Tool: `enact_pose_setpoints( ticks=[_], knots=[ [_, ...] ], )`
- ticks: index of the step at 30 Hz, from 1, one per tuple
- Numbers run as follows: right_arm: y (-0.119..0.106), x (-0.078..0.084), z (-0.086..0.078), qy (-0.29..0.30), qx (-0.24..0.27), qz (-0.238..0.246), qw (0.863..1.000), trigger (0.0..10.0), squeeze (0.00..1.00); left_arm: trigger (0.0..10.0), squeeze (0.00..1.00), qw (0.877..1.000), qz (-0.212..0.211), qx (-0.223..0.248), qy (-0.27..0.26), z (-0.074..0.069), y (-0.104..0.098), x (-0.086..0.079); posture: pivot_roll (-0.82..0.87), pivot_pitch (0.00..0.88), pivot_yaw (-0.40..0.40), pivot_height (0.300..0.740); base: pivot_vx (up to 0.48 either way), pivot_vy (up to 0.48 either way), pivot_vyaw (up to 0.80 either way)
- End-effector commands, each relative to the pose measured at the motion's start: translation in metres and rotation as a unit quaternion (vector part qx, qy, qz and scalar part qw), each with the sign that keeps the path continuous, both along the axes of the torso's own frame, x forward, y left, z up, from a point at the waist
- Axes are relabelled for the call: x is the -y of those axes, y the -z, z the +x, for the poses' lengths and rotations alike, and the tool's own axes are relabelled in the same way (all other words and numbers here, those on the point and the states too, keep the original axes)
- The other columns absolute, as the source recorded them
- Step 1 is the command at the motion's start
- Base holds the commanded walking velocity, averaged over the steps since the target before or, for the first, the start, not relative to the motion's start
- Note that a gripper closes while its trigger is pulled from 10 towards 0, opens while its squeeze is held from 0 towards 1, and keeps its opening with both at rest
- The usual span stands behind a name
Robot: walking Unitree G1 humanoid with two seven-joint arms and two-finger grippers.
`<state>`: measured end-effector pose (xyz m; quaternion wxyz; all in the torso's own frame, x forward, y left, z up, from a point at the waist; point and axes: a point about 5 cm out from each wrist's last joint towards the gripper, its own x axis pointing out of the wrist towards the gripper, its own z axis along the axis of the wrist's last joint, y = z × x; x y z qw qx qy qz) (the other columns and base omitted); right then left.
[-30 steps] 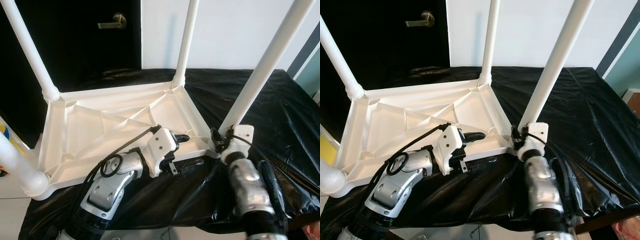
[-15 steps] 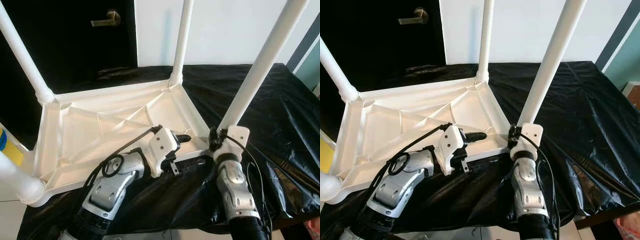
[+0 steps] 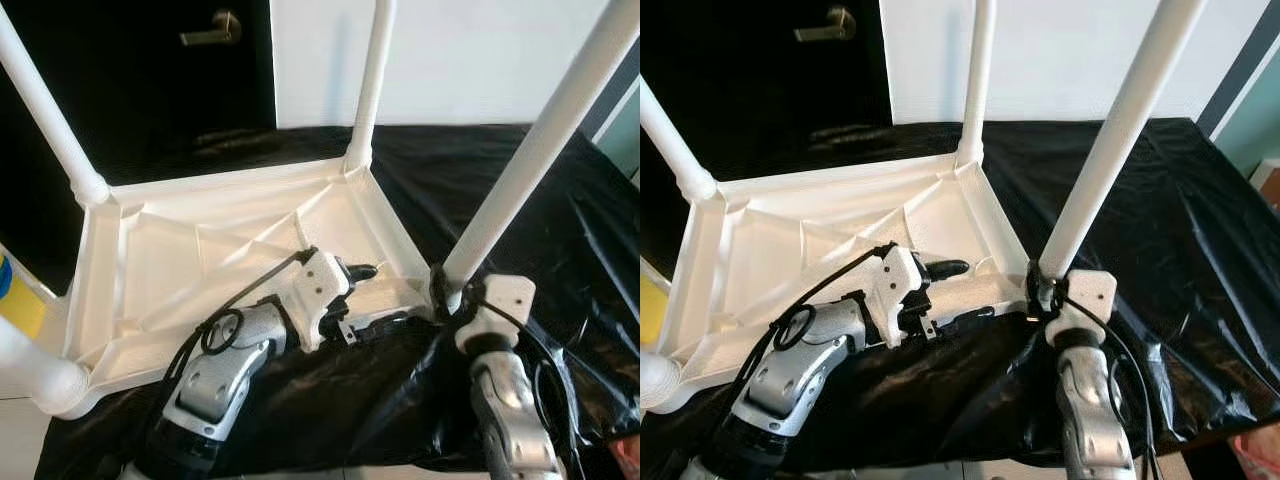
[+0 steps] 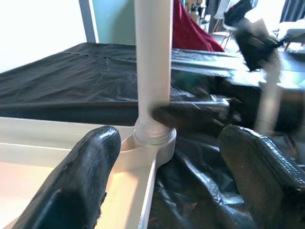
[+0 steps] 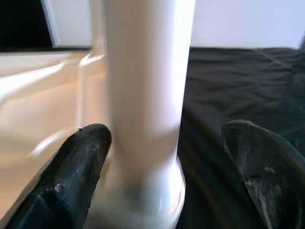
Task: Building children table
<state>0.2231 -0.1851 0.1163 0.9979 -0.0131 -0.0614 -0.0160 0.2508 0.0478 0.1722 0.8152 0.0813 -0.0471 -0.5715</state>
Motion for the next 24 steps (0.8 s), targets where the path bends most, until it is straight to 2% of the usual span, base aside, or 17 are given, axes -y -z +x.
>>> enact_pose_setpoints(
  ticks=[1, 4, 9, 10, 11, 12, 15, 16, 17, 19, 21, 22, 24],
  knots=[
    [-0.001, -0.001, -0.006, -0.019, -0.004, 0.004, 1.000, 10.0, 0.00, 10.0, 0.00, 1.000, -0.007, 0.002, -0.022, 0.002, -0.004, -0.004, -0.02, 0.033, -0.045, 0.740, 0.000, 0.000, 0.00],
    [0.000, -0.002, -0.009, -0.028, -0.005, 0.002, 1.000, 10.0, 0.00, 10.0, 0.00, 1.000, -0.008, 0.002, -0.023, 0.002, -0.005, -0.005, -0.03, 0.032, -0.044, 0.740, 0.000, 0.000, 0.00],
    [0.008, -0.014, -0.023, -0.144, -0.037, -0.002, 0.989, 10.0, 0.00, 10.0, 0.00, 1.000, -0.011, 0.007, -0.021, 0.005, -0.010, -0.010, -0.03, 0.023, -0.026, 0.740, 0.000, 0.000, 0.00],
    [0.008, -0.014, -0.023, -0.144, -0.037, -0.002, 0.989, 10.0, 0.00, 10.0, 0.00, 1.000, -0.011, 0.007, -0.021, 0.005, -0.010, -0.010, -0.03, 0.023, -0.026, 0.740, 0.000, 0.000, 0.00],
    [0.008, -0.025, -0.023, -0.194, -0.050, 0.009, 0.980, 10.0, 0.00, 10.0, 0.00, 1.000, -0.004, 0.003, -0.015, 0.000, -0.006, -0.008, -0.03, 0.020, -0.023, 0.740, 0.000, 0.000, 0.00],
    [0.008, -0.025, -0.023, -0.194, -0.050, 0.009, 0.980, 10.0, 0.00, 10.0, 0.00, 1.000, -0.004, 0.003, -0.015, 0.000, -0.006, -0.008, -0.03, 0.020, -0.023, 0.740, 0.000, 0.000, 0.00],
    [0.006, -0.037, -0.021, -0.252, -0.059, 0.018, 0.966, 10.0, 0.00, 10.0, 0.00, 1.000, 0.004, 0.000, -0.013, -0.006, -0.002, -0.007, -0.02, 0.020, -0.025, 0.740, 0.000, 0.000, 0.00],
    [0.006, -0.037, -0.021, -0.252, -0.059, 0.018, 0.966, 10.0, 0.00, 10.0, 0.00, 1.000, 0.004, 0.000, -0.013, -0.006, -0.002, -0.007, -0.02, 0.020, -0.025, 0.740, 0.000, 0.000, 0.00],
    [0.003, -0.046, -0.015, -0.295, -0.058, 0.023, 0.954, 10.0, 0.00, 10.0, 0.00, 1.000, 0.013, -0.007, -0.015, -0.011, 0.004, -0.007, -0.01, 0.022, -0.030, 0.740, 0.000, 0.000, 0.00],
    [0.003, -0.048, -0.014, -0.303, -0.057, 0.023, 0.951, 10.0, 0.00, 10.0, 0.00, 1.000, 0.016, -0.009, -0.015, -0.012, 0.005, -0.007, -0.01, 0.022, -0.030, 0.740, 0.000, 0.000, 0.00],
    [-0.001, -0.049, 0.000, -0.303, -0.045, 0.018, 0.952, 10.0, 0.00, 10.0, 0.00, 0.999, 0.027, -0.015, -0.025, -0.015, 0.013, -0.010, 0.01, 0.029, -0.042, 0.740, 0.000, 0.000, 0.00],
    [-0.001, -0.049, 0.000, -0.303, -0.045, 0.018, 0.952, 10.0, 0.00, 10.0, 0.00, 0.999, 0.027, -0.015, -0.025, -0.015, 0.013, -0.010, 0.01, 0.029, -0.042, 0.740, 0.000, 0.000, 0.00],
    [-0.006, -0.047, 0.016, -0.293, -0.031, 0.010, 0.956, 10.0, 0.00, 10.0, 0.00, 0.998, 0.033, -0.030, -0.038, -0.019, 0.021, -0.015, 0.02, 0.033, -0.053, 0.740, 0.000, 0.000, 0.00]
  ],
)
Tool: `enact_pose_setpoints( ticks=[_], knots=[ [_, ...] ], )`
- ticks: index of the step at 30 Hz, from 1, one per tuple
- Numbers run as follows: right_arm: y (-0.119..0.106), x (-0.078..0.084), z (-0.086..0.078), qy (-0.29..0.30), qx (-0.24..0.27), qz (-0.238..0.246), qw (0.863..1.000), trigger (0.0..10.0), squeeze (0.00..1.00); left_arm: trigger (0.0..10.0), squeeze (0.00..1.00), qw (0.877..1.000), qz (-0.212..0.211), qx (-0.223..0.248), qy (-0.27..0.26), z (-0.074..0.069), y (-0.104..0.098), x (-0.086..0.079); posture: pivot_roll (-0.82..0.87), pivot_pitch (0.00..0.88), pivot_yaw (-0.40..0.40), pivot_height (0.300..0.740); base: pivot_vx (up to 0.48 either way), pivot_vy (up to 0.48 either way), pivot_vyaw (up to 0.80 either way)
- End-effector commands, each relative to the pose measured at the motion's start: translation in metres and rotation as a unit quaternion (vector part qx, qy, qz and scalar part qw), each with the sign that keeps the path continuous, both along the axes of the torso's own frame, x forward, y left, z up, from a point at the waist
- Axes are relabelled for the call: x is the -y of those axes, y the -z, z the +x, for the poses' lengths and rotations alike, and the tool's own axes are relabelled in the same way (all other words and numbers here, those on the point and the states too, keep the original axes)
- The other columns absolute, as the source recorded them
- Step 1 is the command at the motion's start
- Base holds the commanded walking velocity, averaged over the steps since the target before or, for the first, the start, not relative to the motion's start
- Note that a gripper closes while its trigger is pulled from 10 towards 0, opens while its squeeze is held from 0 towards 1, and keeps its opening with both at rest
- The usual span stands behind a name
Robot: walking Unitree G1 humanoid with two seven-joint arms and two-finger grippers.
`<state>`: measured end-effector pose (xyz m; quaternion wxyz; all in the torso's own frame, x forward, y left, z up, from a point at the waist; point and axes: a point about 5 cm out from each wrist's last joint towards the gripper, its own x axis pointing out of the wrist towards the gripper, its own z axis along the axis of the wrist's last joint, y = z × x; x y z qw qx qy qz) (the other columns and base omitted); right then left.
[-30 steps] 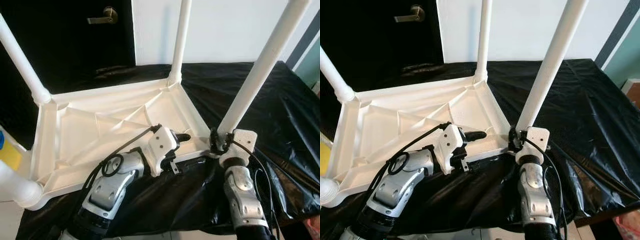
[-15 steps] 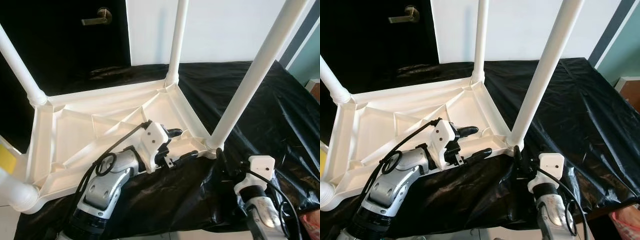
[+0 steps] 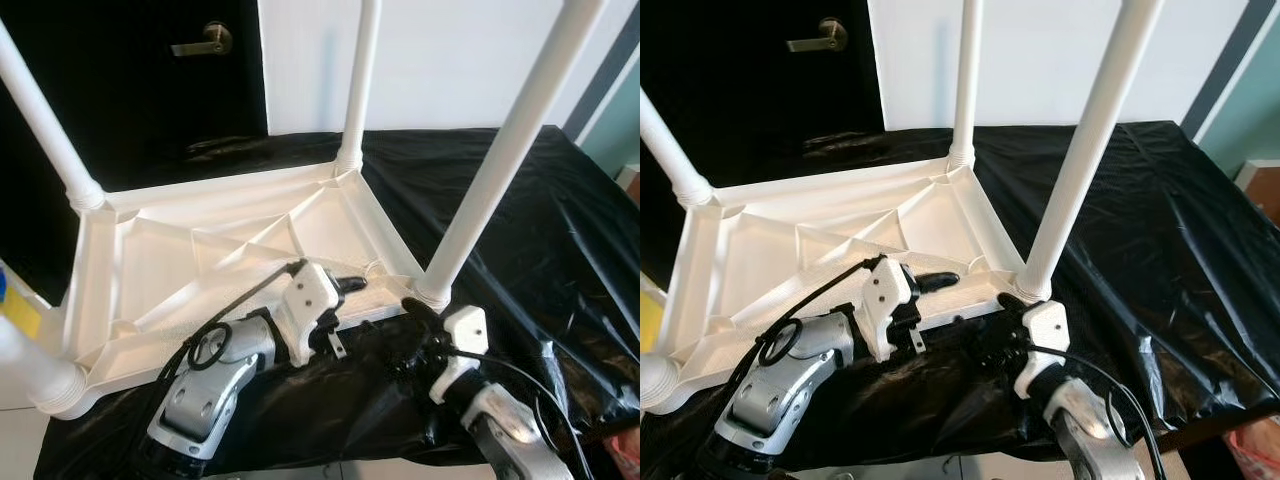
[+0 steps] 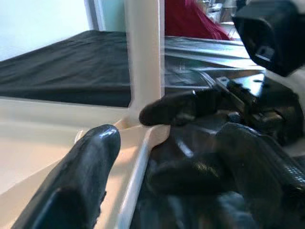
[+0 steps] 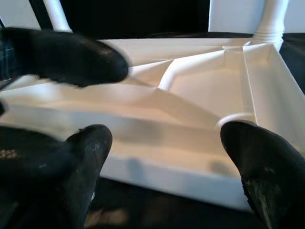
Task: Building children table
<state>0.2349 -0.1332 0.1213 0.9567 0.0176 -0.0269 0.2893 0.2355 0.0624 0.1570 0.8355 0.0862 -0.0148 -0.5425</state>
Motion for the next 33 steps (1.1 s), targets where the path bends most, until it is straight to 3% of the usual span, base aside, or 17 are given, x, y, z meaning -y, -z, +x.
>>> enact_pose_setpoints(
  ticks=[1, 4, 7, 11, 13, 14, 16, 19, 21, 33],
  knots=[
    [-0.001, 0.005, 0.004, 0.013, 0.004, -0.001, 1.000, 10.0, 0.00, 10.0, 0.00, 1.000, 0.013, -0.008, 0.000, -0.004, 0.006, 0.000, 0.02, 0.033, -0.053, 0.740, 0.000, 0.000, 0.00],
    [-0.005, 0.011, 0.016, 0.031, 0.013, 0.001, 0.999, 10.0, 0.00, 10.0, 0.00, 0.999, 0.004, -0.030, -0.011, -0.008, 0.008, -0.004, 0.03, 0.036, -0.061, 0.740, 0.000, 0.000, 0.00],
    [-0.013, 0.034, 0.038, 0.101, 0.033, -0.007, 0.994, 10.0, 0.00, 10.0, 0.00, 0.998, -0.011, -0.050, -0.041, -0.017, 0.011, -0.016, 0.05, 0.044, -0.086, 0.740, 0.000, 0.000, 0.00],
    [-0.014, 0.042, 0.042, 0.120, 0.033, -0.005, 0.992, 10.0, 0.00, 10.0, 0.00, 0.998, -0.008, -0.051, -0.047, -0.019, 0.012, -0.019, 0.05, 0.045, -0.088, 0.740, 0.000, 0.000, 0.00],
    [-0.016, 0.064, 0.052, 0.181, 0.041, -0.020, 0.982, 10.0, 0.00, 10.0, 0.00, 0.998, 0.004, -0.047, -0.053, -0.017, 0.015, -0.023, 0.06, 0.047, -0.102, 0.740, 0.000, 0.000, 0.00],
    [-0.016, 0.064, 0.052, 0.181, 0.041, -0.020, 0.982, 10.0, 0.00, 10.0, 0.00, 0.998, 0.004, -0.047, -0.053, -0.017, 0.015, -0.023, 0.06, 0.047, -0.102, 0.740, 0.000, 0.000, 0.00],
    [-0.018, 0.089, 0.061, 0.239, 0.045, -0.028, 0.970, 10.0, 0.00, 10.0, 0.00, 0.998, 0.031, -0.037, -0.047, -0.009, 0.019, -0.030, 0.06, 0.047, -0.102, 0.740, 0.000, 0.000, 0.00],
    [-0.019, 0.100, 0.064, 0.260, 0.049, -0.035, 0.964, 10.0, 0.00, 10.0, 0.00, 0.998, 0.042, -0.032, -0.039, -0.005, 0.020, -0.032, 0.05, 0.045, -0.092, 0.740, 0.000, 0.000, 0.00],
    [-0.023, 0.117, 0.066, 0.297, 0.058, -0.037, 0.952, 10.0, 0.00, 10.0, 0.00, 0.998, 0.057, -0.027, -0.021, 0.003, 0.018, -0.037, 0.03, 0.044, -0.062, 0.740, 0.000, 0.000, 0.00],
    [-0.027, 0.147, 0.056, 0.371, 0.081, -0.038, 0.924, 10.0, 0.00, 10.0, 0.00, 0.997, 0.080, -0.008, 0.004, 0.028, 0.007, -0.045, -0.04, 0.050, 0.044, 0.740, 0.000, 0.000, 0.00]
  ],
)
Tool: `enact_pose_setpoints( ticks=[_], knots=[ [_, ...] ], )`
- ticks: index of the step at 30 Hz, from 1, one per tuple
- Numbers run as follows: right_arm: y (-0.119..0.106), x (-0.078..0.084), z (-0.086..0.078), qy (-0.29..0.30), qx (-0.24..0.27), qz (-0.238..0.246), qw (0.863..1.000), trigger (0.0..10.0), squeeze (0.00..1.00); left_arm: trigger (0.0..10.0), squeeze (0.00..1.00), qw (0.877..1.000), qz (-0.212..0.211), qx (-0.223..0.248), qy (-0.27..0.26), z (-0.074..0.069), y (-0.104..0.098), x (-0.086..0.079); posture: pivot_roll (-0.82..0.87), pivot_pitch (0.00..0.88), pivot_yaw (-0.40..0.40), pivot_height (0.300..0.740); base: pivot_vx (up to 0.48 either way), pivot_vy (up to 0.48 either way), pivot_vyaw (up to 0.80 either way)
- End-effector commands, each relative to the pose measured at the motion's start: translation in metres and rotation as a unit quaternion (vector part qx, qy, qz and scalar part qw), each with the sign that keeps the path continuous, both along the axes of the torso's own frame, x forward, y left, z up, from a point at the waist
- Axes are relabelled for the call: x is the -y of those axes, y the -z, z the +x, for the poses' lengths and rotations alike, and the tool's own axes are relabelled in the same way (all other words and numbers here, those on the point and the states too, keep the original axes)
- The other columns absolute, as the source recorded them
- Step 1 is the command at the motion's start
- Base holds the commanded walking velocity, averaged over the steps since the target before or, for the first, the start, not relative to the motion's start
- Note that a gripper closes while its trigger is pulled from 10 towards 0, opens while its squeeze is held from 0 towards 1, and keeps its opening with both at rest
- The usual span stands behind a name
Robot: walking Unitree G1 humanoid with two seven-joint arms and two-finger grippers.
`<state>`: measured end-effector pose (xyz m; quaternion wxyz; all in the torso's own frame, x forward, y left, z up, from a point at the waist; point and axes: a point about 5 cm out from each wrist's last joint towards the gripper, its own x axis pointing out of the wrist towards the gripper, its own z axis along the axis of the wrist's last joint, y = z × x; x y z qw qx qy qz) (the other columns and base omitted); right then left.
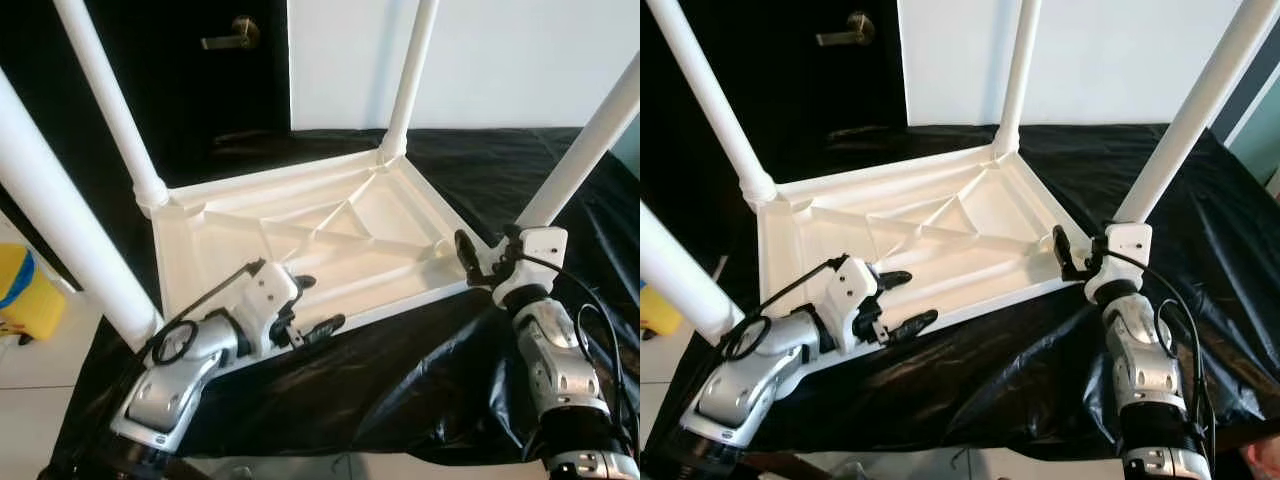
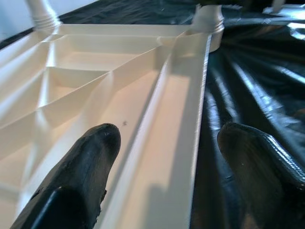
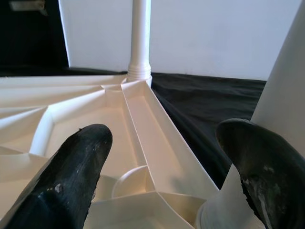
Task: Building children table
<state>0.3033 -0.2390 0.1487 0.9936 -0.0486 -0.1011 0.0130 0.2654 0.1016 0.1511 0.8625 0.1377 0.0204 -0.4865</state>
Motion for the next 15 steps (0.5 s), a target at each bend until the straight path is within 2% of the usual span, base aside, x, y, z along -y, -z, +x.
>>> enact_pose_setpoints(
  ticks=[1, 3, 8, 10, 15],
  knots=[
    [0.000, 0.042, -0.012, 0.098, 0.002, 0.004, 0.995, 10.0, 0.00, 10.0, 0.00, 0.997, 0.021, -0.017, 0.069, -0.002, 0.002, -0.006, -0.04, 0.050, 0.044, 0.740, 0.000, 0.000, 0.00],
    [0.001, 0.055, -0.021, 0.129, 0.008, 0.002, 0.992, 10.0, 0.00, 10.0, 0.00, 0.995, 0.032, -0.014, 0.090, 0.006, -0.001, -0.005, -0.06, 0.060, 0.079, 0.740, 0.000, 0.000, 0.00],
    [0.002, 0.064, -0.030, 0.153, 0.016, -0.001, 0.988, 10.0, 0.00, 10.0, 0.00, 0.992, 0.045, -0.007, 0.115, 0.014, -0.002, -0.002, -0.07, 0.070, 0.094, 0.740, 0.000, 0.000, 0.00],
    [0.002, 0.064, -0.031, 0.154, 0.018, -0.002, 0.988, 10.0, 0.00, 10.0, 0.00, 0.992, 0.047, -0.001, 0.120, 0.016, -0.002, 0.000, -0.07, 0.072, 0.098, 0.740, 0.000, 0.000, 0.00],
    [0.002, 0.051, -0.030, 0.127, 0.021, -0.007, 0.992, 10.0, 0.00, 10.0, 0.00, 0.993, 0.027, 0.006, 0.115, 0.017, -0.007, 0.004, -0.07, 0.075, 0.095, 0.740, 0.000, 0.000, 0.00]
  ],
)
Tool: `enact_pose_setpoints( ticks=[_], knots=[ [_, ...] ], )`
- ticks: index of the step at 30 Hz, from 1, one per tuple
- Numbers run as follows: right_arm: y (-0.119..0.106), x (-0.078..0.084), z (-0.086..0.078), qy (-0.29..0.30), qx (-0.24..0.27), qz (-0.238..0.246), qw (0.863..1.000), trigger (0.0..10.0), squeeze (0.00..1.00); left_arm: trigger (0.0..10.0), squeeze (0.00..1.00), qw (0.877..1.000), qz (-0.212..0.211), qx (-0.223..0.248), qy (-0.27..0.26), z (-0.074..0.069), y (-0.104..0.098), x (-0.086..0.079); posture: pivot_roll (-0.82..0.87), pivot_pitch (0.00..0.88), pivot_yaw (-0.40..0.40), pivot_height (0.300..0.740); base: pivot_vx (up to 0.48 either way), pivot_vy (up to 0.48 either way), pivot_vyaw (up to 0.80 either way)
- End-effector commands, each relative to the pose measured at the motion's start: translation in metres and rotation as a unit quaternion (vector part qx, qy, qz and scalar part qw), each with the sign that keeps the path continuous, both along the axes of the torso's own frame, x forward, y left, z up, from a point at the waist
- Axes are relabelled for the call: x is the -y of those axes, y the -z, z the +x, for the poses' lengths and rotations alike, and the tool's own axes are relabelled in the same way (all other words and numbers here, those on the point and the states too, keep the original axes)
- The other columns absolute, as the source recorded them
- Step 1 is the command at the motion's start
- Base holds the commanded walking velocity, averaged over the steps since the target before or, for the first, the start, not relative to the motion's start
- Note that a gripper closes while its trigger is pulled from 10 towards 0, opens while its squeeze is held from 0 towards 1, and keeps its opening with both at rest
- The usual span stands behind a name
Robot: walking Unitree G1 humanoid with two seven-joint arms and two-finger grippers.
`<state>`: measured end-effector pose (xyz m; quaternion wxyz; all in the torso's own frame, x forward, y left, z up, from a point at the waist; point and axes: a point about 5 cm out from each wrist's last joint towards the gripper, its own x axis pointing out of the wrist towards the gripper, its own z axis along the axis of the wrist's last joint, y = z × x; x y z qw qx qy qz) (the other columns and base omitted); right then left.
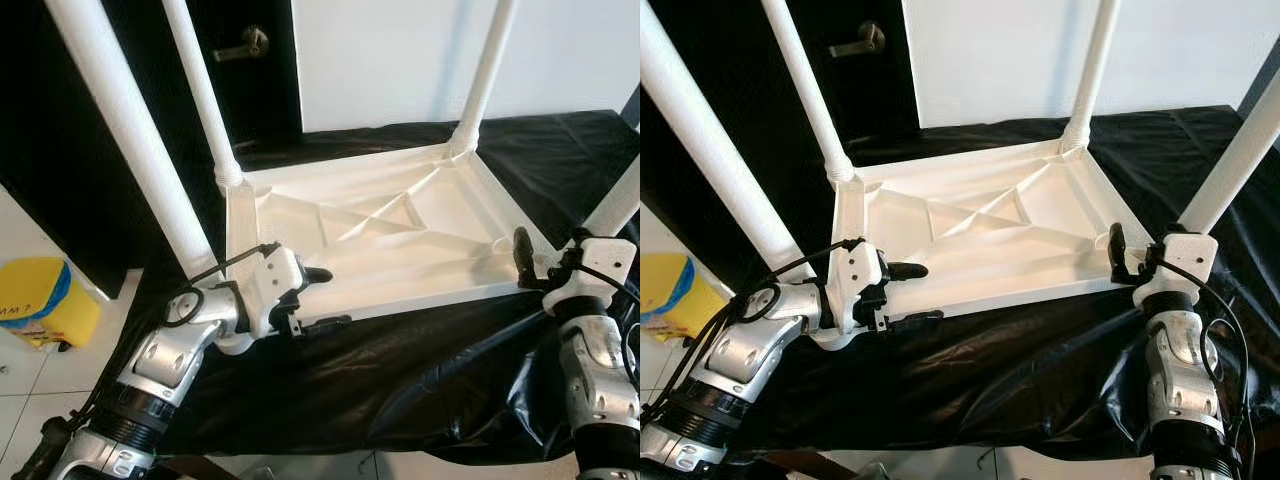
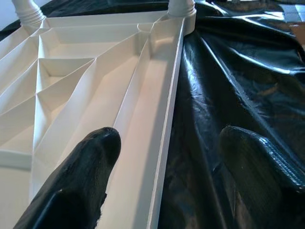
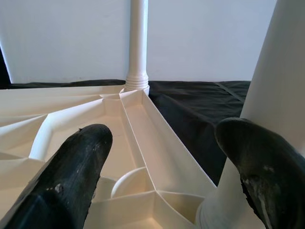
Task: Building children table
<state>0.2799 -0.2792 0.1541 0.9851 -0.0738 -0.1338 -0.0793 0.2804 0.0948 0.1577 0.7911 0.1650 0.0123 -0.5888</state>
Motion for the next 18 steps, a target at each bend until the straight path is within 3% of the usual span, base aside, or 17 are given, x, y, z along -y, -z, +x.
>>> enact_pose_setpoints(
  ticks=[1, 2, 3, 10, 13, 16, 18],
  knots=[
    [0.008, 0.011, -0.006, 0.035, -0.016, 0.011, 0.999, 10.0, 0.00, 10.0, 0.00, 1.000, 0.000, 0.001, -0.010, 0.002, -0.001, -0.003, -0.07, 0.075, 0.095, 0.740, 0.000, 0.000, 0.00],
    [0.010, -0.007, -0.001, -0.011, -0.023, 0.010, 1.000, 10.0, 0.00, 10.0, 0.00, 0.999, -0.040, -0.001, -0.036, -0.001, -0.007, -0.002, -0.05, 0.077, 0.053, 0.740, 0.000, 0.000, 0.00],
    [0.011, -0.015, 0.002, -0.032, -0.027, 0.010, 0.999, 10.0, 0.00, 10.0, 0.00, 0.997, -0.061, -0.004, -0.046, -0.004, -0.011, -0.001, -0.04, 0.079, 0.030, 0.740, 0.000, 0.000, 0.00],
    [0.015, -0.040, 0.011, -0.095, -0.042, 0.000, 0.995, 10.0, 0.00, 10.0, 0.00, 0.988, -0.124, -0.010, -0.089, -0.018, -0.020, -0.001, 0.01, 0.086, -0.032, 0.740, 0.000, 0.000, 0.00],
    [0.024, -0.065, 0.023, -0.146, -0.065, -0.003, 0.987, 10.0, 0.00, 10.0, 0.00, 0.973, -0.166, -0.002, -0.162, -0.035, -0.025, -0.008, 0.06, 0.097, -0.101, 0.740, 0.000, 0.000, 0.00],
    [0.026, -0.070, 0.026, -0.157, -0.072, -0.002, 0.985, 10.0, 0.00, 10.0, 0.00, 0.967, -0.177, -0.002, -0.185, -0.041, -0.026, -0.011, 0.09, 0.099, -0.131, 0.740, 0.000, 0.000, 0.00],
    [0.028, -0.081, 0.033, -0.180, -0.082, -0.002, 0.980, 10.0, 0.00, 10.0, 0.00, 0.952, -0.191, 0.013, -0.240, -0.053, -0.029, -0.019, 0.13, 0.103, -0.179, 0.740, 0.000, 0.000, 0.00]
  ],
)
